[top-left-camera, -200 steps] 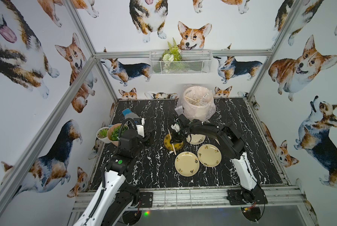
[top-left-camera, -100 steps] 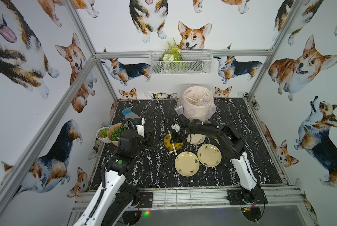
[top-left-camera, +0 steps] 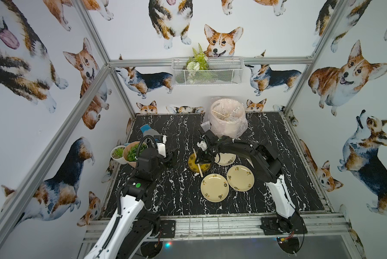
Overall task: Remove the packaging of disposable chopsticks
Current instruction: Place the disposable chopsticks on the plate.
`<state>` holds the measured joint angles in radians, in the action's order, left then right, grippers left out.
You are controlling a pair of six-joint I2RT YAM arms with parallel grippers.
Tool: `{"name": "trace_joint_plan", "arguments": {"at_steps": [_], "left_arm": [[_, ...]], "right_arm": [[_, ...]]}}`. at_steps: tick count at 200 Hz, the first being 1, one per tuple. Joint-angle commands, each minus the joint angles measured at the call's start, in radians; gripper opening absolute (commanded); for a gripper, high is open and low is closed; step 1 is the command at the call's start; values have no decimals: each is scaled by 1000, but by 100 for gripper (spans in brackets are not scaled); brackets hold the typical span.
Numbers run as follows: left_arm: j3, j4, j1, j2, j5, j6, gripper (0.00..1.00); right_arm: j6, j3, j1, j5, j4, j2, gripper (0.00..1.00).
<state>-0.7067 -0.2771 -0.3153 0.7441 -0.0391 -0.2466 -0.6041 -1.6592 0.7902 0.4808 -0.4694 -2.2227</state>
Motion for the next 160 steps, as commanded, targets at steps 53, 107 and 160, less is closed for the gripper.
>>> {"name": "trace_joint_plan", "arguments": {"at_steps": [53,107,160], "left_arm": [[-5,21,2,-1,2,3,57],[-4,19,6,-12,29,14,57],[6,67,12,10,-30,17,57]], "right_arm": [[-6,44,10,-67,-8,95,37],[-8,81,27,-66,-9,189,38],[-22,200,54,-57,20,355,37]]}}
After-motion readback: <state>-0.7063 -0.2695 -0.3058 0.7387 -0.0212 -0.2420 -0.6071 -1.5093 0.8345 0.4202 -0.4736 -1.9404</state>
